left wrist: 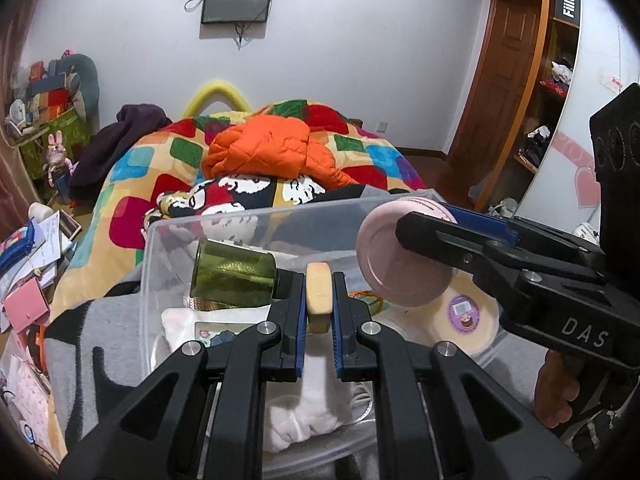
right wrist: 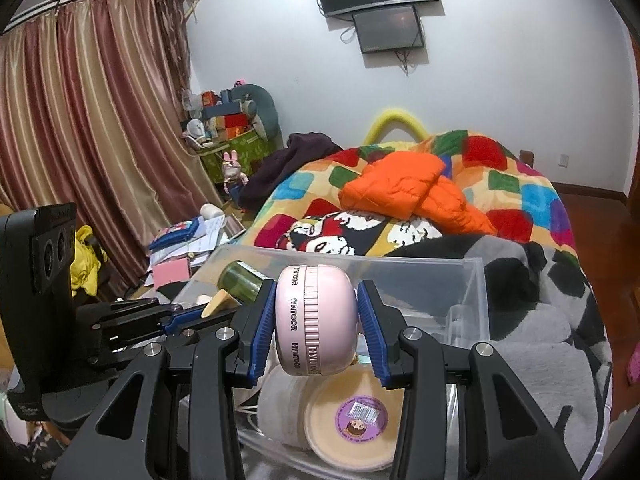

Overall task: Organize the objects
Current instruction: 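Release the peg into the bin with the left tool while the right lowers and releases the pink device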

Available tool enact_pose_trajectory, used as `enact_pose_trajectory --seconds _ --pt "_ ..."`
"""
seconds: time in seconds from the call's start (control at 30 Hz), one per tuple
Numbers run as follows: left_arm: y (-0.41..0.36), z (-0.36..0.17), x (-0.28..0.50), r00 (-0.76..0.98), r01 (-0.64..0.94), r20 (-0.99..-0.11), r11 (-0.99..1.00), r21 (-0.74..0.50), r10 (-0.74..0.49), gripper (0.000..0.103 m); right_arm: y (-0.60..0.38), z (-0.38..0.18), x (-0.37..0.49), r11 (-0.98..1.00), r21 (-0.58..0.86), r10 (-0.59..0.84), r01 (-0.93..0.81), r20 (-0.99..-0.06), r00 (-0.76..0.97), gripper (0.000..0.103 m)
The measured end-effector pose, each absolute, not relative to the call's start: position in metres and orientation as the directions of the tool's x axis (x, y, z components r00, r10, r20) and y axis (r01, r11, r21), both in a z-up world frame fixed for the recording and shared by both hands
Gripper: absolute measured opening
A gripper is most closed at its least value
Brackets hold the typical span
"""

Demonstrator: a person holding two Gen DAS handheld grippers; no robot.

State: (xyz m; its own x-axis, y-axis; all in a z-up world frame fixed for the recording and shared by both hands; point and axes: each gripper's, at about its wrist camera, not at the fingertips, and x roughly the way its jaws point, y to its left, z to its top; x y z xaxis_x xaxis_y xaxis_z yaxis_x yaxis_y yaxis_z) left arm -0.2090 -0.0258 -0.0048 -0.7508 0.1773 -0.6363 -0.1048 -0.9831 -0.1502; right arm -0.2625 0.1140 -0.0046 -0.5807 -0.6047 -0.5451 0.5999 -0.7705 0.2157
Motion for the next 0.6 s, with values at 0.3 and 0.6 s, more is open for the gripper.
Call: enact_pose_trajectory --seconds 0.3,0.6 --pt "-0.025 -0.015 -0.213 -0.733 -0.109 -0.655 -0.983 -0.150 0.182 0.009 0.105 -0.019 -0.272 -0.783 0.200 -0.579 0.590 -0.581 -0.572 0.037" --pt "-0.030 -0.018 -0.211 -0.727 -0.097 -0.660 -0.981 -0.169 0.186 0.018 0.103 -0.035 -0.282 -0.805 0.191 -0.540 0.562 -0.629 -0.559 0.037"
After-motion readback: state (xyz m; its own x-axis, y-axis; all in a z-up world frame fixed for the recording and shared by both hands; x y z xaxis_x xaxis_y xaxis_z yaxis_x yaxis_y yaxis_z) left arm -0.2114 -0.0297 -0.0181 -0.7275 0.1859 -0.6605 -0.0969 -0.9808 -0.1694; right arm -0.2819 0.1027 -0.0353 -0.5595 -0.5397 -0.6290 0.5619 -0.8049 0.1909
